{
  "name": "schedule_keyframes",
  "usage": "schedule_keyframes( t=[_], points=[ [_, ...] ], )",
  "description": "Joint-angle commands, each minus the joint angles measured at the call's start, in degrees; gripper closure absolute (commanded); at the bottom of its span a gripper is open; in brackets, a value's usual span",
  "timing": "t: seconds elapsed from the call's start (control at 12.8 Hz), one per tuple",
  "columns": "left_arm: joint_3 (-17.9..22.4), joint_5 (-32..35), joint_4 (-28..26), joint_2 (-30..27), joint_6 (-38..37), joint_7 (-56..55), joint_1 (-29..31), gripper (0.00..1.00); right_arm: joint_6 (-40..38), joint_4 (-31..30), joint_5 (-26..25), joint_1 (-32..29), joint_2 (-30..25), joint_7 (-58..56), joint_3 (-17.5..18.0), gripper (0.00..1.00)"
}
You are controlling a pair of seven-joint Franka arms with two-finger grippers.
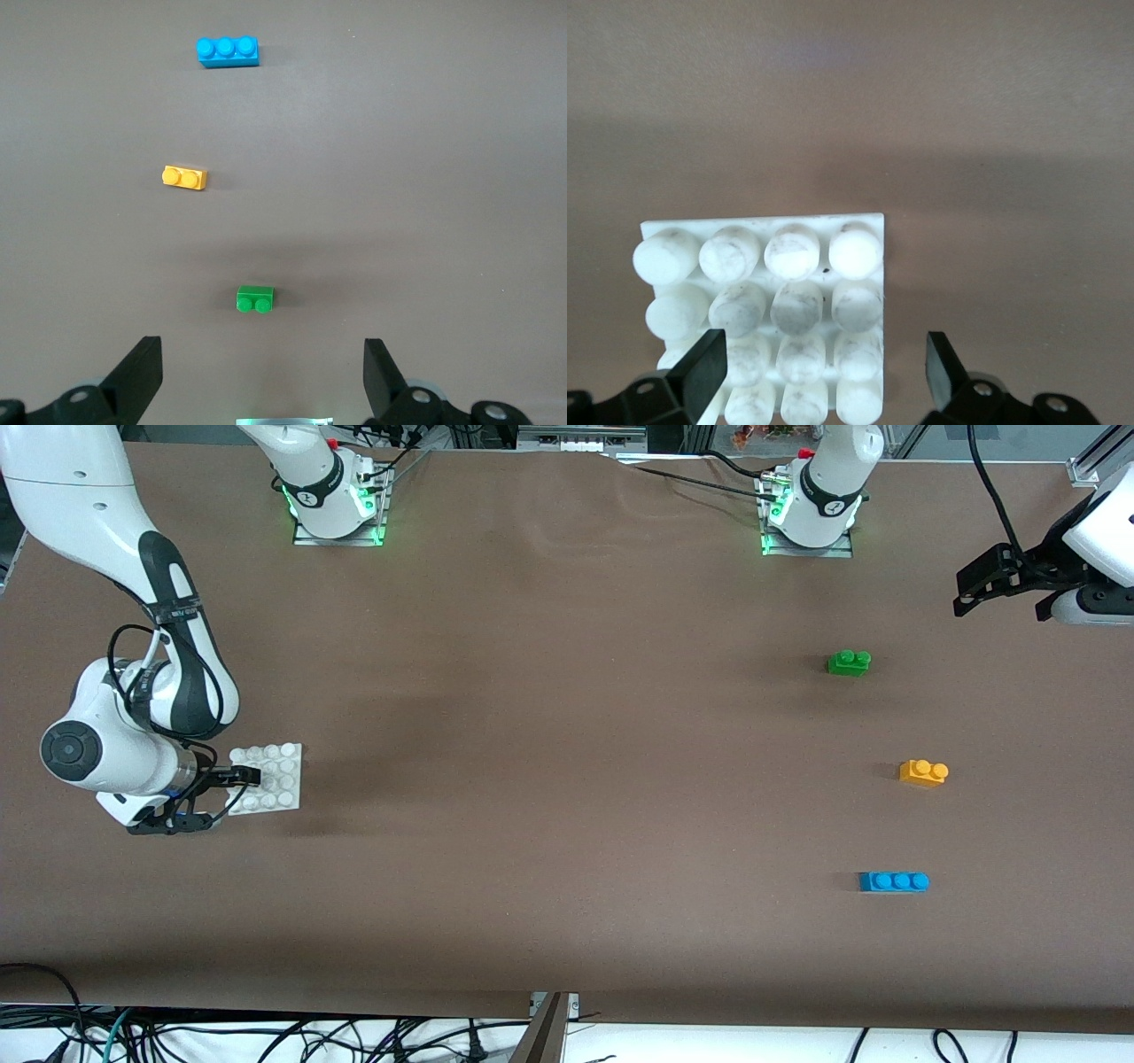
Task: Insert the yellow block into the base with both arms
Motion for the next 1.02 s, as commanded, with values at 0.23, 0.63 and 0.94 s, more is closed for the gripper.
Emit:
schedule_keyframes(
  t=[0.23,0.63,0.94],
  points=[
    [0.18,0.16,0.78,0.17,-1.07,0.25,0.34,0.0,1.25,-0.78,-0.69,0.78,0.46,-0.89,0.55,0.01],
    [0.36,0.16,0.78,0.26,-1.07,0.25,0.43,0.0,1.43,-1.39,-0.78,1.13,0.81,-2.38,0.46,0.01],
    [0.27,0.16,0.78,0.26,-1.07,0.25,0.34,0.0,1.43,-1.83,-0.78,1.04,1.25,-2.64,0.37,0.01]
  ],
)
